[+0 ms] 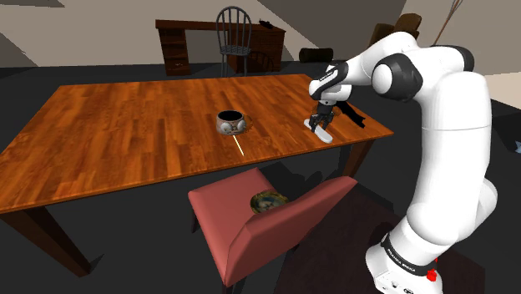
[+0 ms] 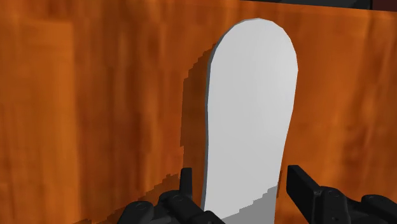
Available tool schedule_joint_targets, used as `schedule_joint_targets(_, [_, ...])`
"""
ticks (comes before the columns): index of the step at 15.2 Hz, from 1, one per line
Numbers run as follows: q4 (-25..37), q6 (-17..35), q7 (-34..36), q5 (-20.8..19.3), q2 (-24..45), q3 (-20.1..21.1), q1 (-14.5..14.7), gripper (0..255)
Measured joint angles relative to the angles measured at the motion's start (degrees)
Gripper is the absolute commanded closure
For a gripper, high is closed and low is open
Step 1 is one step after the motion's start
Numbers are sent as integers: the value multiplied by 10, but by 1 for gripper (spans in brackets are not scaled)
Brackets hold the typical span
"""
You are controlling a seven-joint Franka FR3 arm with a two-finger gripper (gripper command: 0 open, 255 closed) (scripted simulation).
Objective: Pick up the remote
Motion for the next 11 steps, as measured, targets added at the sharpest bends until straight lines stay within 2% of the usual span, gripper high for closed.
schedule_joint_targets(11, [19, -58, 11, -20, -41, -12, 8, 255])
